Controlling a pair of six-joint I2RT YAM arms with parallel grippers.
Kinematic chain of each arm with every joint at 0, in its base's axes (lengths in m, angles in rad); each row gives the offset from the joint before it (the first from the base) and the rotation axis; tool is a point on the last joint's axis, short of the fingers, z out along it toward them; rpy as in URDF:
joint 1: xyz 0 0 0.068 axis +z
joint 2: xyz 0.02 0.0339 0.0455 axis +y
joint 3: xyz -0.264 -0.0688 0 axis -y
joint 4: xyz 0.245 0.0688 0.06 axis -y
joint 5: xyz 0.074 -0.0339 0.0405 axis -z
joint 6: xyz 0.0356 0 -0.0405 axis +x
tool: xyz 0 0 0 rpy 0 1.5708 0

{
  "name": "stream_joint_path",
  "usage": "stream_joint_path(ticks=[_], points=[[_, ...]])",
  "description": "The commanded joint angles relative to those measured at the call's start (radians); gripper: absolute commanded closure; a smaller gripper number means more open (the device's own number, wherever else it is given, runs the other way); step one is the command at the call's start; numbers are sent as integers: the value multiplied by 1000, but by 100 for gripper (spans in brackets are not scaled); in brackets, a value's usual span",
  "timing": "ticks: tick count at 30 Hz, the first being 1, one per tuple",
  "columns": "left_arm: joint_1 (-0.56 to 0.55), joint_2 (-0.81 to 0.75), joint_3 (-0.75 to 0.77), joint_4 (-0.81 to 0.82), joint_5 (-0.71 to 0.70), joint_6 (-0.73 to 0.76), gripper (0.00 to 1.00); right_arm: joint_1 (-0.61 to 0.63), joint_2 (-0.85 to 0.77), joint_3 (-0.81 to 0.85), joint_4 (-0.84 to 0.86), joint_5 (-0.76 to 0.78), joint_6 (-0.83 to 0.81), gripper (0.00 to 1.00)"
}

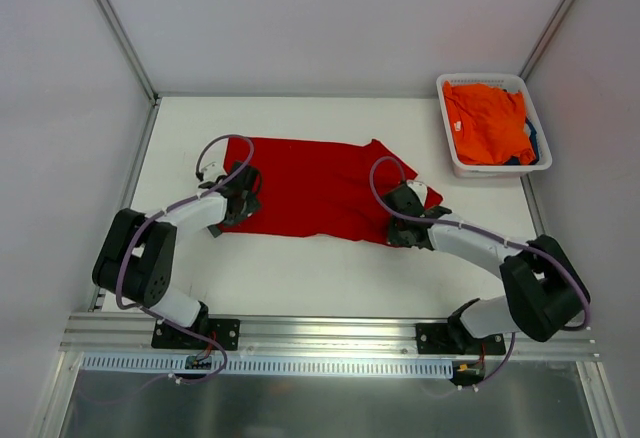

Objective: Fold and stack the t-shirts
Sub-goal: Fold the tshirt

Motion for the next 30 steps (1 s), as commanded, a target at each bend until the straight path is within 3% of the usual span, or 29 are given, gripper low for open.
stream_joint_path(ticks=[1, 15, 24, 30], points=[[-14, -79, -36, -40, 11, -47, 4, 46, -85, -25, -108, 19, 79, 100], [-14, -265, -83, -108, -23, -42, 4, 124, -294, -27, -279, 137, 107, 100], [-12, -183, 143, -67, -100, 126, 5, 129, -278, 194, -291, 246, -82, 99], [29, -55, 283, 81, -19, 269, 5, 100, -251, 327, -282, 266, -191, 91]])
